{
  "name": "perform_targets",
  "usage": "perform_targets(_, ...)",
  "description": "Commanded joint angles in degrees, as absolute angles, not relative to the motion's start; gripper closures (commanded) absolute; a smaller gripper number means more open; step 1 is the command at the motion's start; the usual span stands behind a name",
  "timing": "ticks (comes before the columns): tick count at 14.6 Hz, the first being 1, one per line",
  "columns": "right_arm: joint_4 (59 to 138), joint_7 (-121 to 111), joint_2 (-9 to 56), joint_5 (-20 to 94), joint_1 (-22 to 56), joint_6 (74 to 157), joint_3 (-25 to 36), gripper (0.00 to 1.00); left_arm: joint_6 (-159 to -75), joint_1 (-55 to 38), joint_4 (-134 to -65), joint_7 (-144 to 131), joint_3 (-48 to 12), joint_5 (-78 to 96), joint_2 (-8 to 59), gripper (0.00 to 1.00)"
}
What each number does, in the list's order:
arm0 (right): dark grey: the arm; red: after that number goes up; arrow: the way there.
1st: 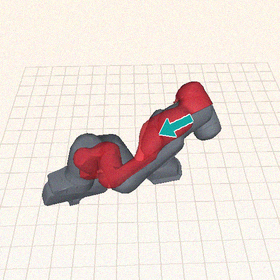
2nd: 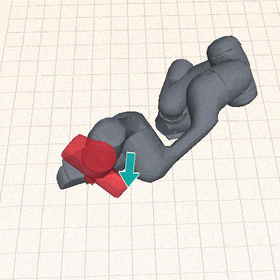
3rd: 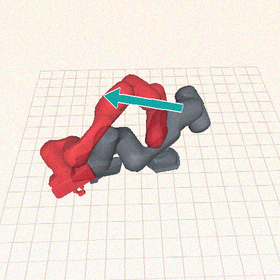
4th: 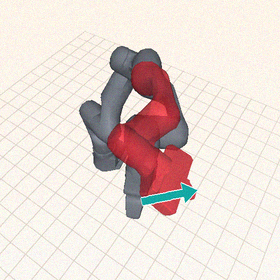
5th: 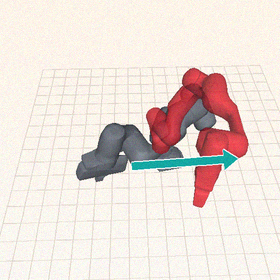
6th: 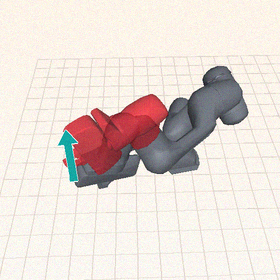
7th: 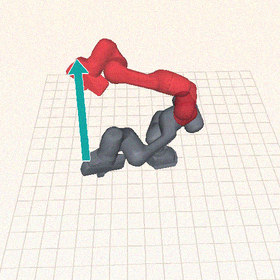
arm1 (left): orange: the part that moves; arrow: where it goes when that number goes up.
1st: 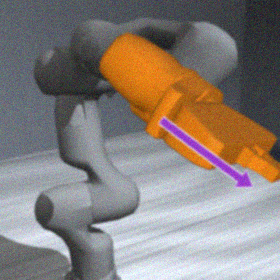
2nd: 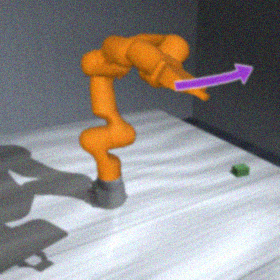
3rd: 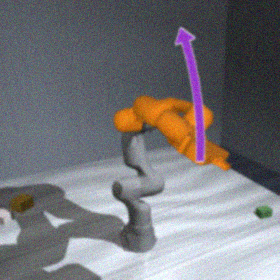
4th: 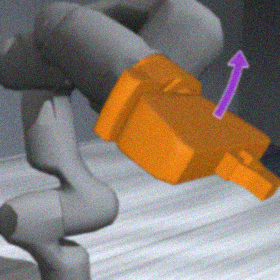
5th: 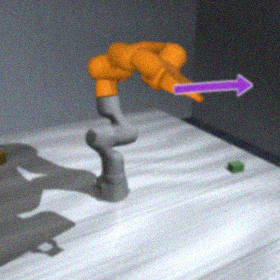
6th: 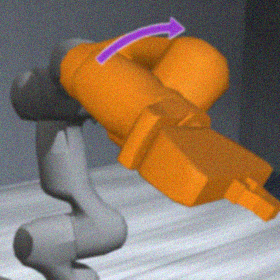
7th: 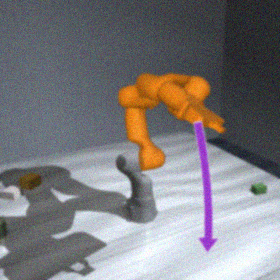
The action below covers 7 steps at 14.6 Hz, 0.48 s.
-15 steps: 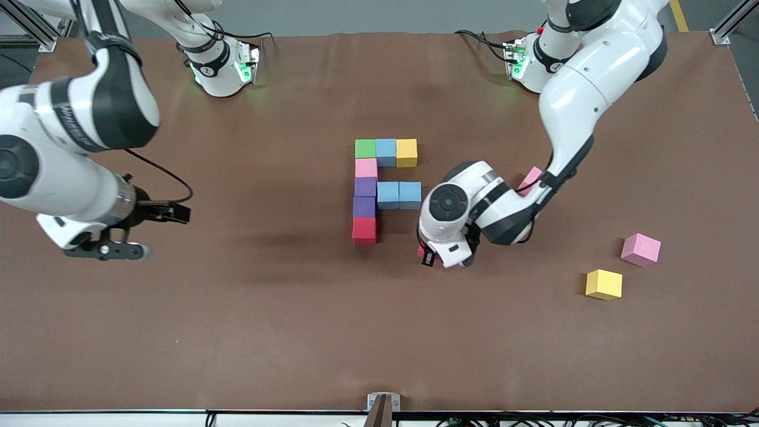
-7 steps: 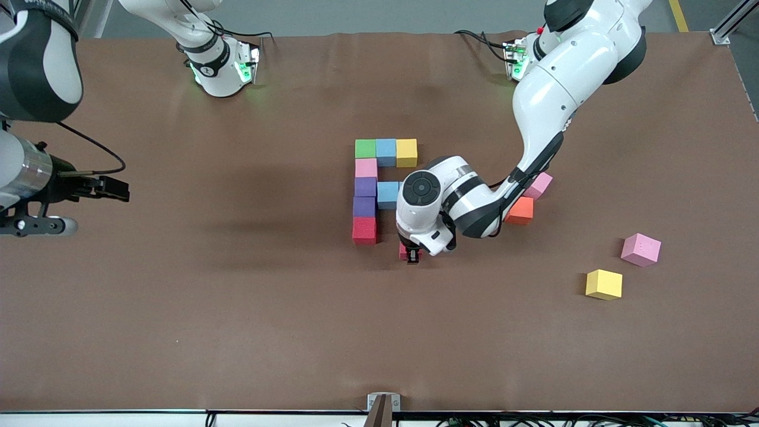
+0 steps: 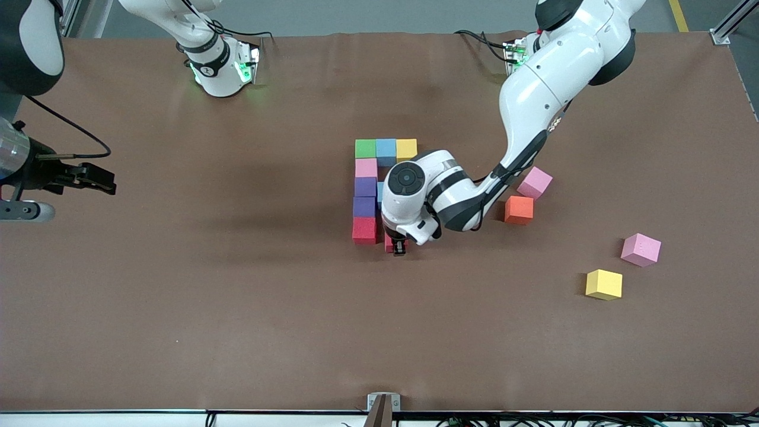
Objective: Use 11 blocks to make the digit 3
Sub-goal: 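Lower the red block below the purple block and open the left gripper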
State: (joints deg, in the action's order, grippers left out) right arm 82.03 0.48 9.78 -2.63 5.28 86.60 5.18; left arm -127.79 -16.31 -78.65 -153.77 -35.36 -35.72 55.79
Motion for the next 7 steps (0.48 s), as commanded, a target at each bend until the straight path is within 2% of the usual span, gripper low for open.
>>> perform_targets(1,80.69,0.35,9.49,-2.29,4.92,86.48,5.1,0.0,-128.14,-18.1,-76.38,-155.3,-34.54,-34.54,56.86,0.87)
perform_targets(5,80.6,0.44,9.67,-1.14,4.83,85.61,4.92,0.0,-128.14,-19.42,-75.06,-155.13,-34.19,-34.63,58.09,0.87)
perform_targets(7,80.6,0.79,9.49,-1.23,5.01,81.94,4.92,0.0,-128.14,-21.43,-74.62,-155.13,-31.92,-34.54,58.36,0.87)
